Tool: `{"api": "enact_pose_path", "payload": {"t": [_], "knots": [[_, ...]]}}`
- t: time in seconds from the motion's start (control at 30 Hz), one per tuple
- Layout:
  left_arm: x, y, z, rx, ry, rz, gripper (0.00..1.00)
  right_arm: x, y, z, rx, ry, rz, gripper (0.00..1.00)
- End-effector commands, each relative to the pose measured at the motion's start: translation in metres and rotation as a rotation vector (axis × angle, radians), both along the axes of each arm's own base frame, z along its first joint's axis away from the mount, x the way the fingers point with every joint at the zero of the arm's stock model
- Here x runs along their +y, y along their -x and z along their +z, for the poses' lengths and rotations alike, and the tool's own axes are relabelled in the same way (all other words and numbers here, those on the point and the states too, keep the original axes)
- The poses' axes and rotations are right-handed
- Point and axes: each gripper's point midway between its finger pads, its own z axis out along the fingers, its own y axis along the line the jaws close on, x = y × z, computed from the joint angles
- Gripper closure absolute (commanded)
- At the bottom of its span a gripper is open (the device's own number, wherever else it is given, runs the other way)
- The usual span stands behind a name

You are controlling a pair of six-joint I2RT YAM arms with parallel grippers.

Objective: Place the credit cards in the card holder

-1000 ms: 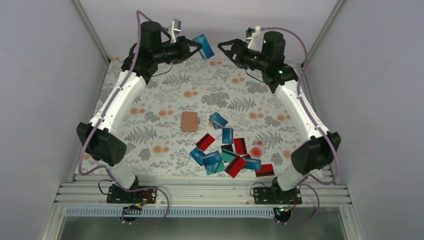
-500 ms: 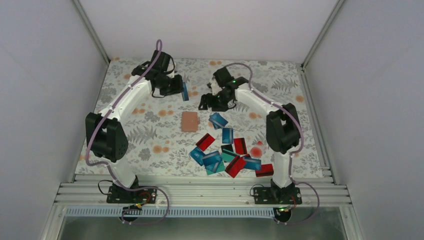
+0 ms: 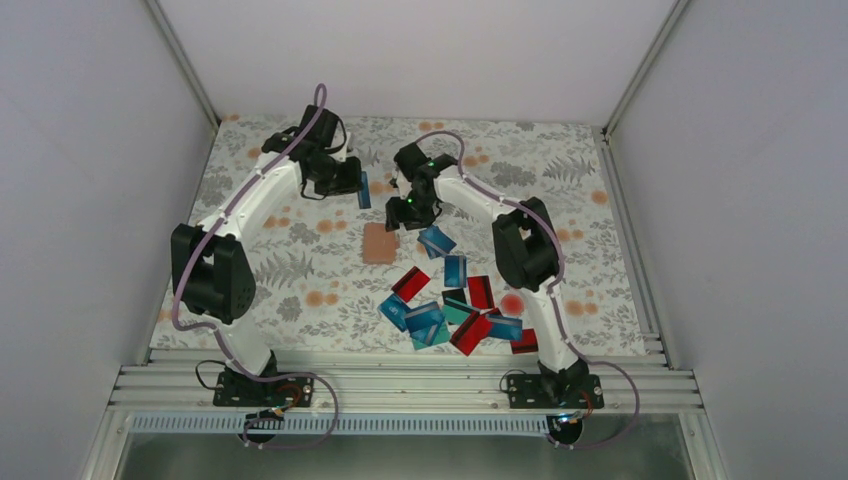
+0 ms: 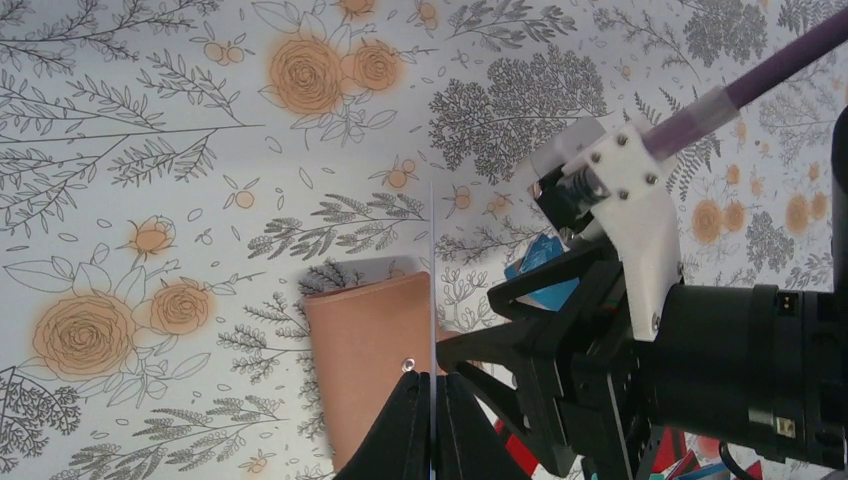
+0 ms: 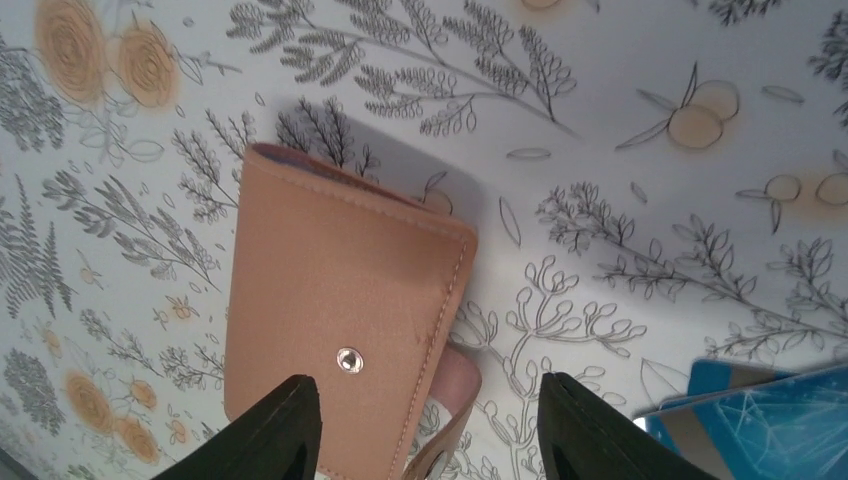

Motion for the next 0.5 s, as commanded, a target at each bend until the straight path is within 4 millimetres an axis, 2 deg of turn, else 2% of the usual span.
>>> {"api": "enact_pose_path", "payload": {"t": [0.0, 0.1, 0.33, 0.47], "knots": [[0.003, -0.001, -0.010, 0.007, 0.000, -0.025, 0.98, -0.007, 0.011, -0.004, 0.012, 0.081, -0.004, 0.48], [0.004, 0.002, -0.012, 0.011, -0.002, -0.038, 0.98, -0.005, 0.017, -0.007, 0.019, 0.087, 0.000, 0.51], [0.001, 0.005, -0.017, 0.023, 0.013, -0.056, 0.98, -0.008, 0.023, -0.018, 0.039, 0.118, -0.007, 0.67], [-0.002, 0.006, -0.020, 0.034, 0.032, -0.056, 0.98, -0.009, 0.024, -0.021, 0.036, 0.122, -0.007, 0.69]]}}
